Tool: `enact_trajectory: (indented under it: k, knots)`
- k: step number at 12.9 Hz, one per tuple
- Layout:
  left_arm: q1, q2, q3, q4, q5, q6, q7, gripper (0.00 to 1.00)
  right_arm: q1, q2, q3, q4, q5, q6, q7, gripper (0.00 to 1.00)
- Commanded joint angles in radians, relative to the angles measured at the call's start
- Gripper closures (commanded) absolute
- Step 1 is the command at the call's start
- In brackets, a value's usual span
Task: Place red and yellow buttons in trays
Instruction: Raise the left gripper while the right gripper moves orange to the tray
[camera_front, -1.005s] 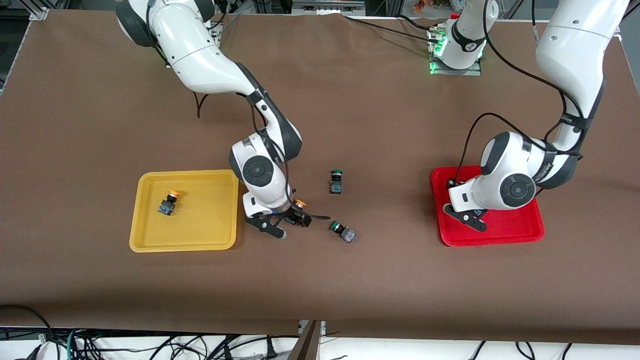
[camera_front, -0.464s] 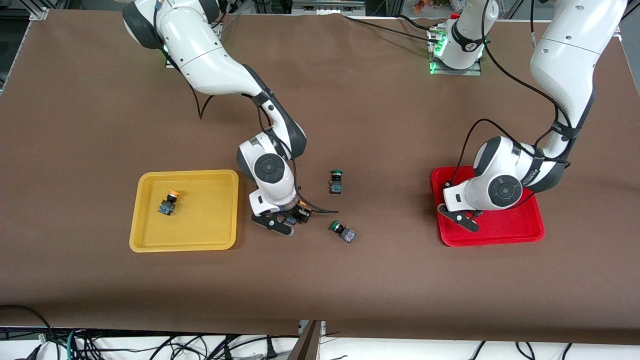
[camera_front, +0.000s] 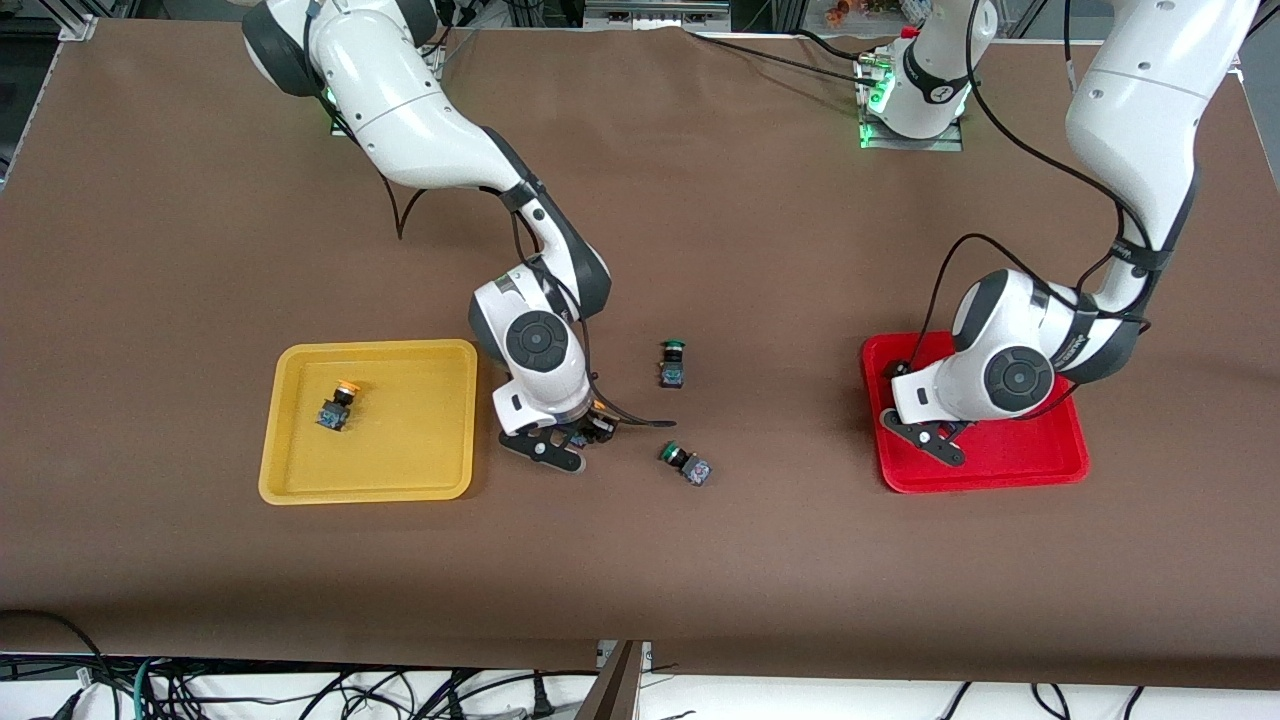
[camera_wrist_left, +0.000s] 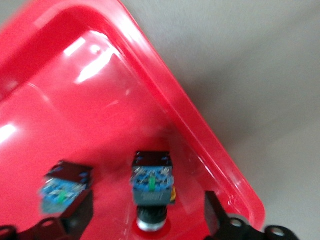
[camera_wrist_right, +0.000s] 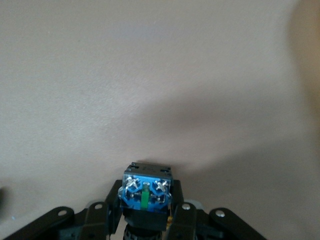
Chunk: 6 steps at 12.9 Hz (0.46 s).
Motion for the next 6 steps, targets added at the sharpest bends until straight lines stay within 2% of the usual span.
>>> enact_trajectory:
  k: [1,3,4,6]
  knots:
    - [0.002,-0.147,-0.019,-0.004,0.006,-0.084,-0.065,0.00,-0.086,-0.099,0.014,-0.003,0.003,-0.177,-0.178,1.00]
    - [0.002,-0.219,-0.056,0.024,0.006,-0.142,-0.193,0.00,-0.160,-0.135,0.011,-0.012,0.030,-0.288,-0.386,1.00]
    - [0.000,-0.249,-0.085,0.059,0.005,-0.210,-0.241,0.00,-0.194,-0.143,0.008,-0.018,0.030,-0.323,-0.456,1.00]
    - [0.000,-0.264,-0.117,0.228,-0.010,-0.437,-0.268,0.00,-0.238,-0.172,0.007,-0.085,0.030,-0.319,-0.531,1.00]
